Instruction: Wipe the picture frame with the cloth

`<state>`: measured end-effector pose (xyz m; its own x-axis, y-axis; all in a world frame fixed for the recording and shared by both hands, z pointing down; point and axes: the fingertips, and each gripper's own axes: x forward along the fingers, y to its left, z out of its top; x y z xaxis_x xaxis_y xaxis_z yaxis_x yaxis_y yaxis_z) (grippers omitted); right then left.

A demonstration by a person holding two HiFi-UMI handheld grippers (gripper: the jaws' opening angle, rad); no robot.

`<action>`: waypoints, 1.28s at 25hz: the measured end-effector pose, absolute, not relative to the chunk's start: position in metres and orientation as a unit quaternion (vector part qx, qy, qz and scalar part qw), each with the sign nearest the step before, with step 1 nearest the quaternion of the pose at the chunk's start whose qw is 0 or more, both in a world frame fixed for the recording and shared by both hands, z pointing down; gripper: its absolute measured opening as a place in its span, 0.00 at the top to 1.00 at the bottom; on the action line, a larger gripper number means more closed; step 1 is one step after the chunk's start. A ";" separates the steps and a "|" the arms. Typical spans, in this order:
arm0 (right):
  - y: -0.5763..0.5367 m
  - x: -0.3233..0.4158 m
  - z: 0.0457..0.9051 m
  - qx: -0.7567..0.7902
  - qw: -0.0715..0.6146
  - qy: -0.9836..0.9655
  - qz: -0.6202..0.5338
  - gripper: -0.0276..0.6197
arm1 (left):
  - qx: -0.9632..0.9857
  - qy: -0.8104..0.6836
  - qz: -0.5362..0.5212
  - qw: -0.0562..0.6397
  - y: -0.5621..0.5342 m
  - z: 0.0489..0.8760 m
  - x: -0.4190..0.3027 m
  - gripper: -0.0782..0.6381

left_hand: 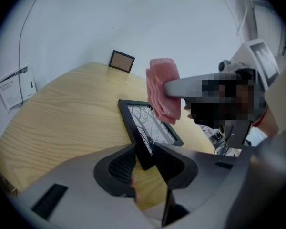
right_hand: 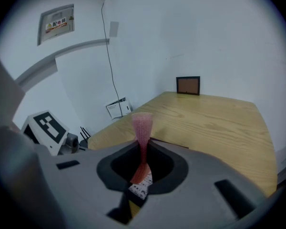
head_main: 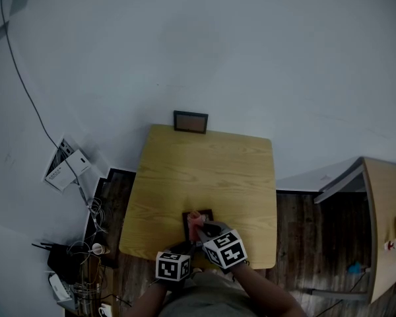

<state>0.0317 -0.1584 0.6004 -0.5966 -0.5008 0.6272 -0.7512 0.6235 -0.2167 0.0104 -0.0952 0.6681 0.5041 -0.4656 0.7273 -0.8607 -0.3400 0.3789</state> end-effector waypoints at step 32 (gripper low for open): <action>-0.133 0.059 0.663 0.341 0.436 -0.818 0.154 0.93 | 0.777 -0.431 0.255 0.381 -0.095 0.668 0.009 0.73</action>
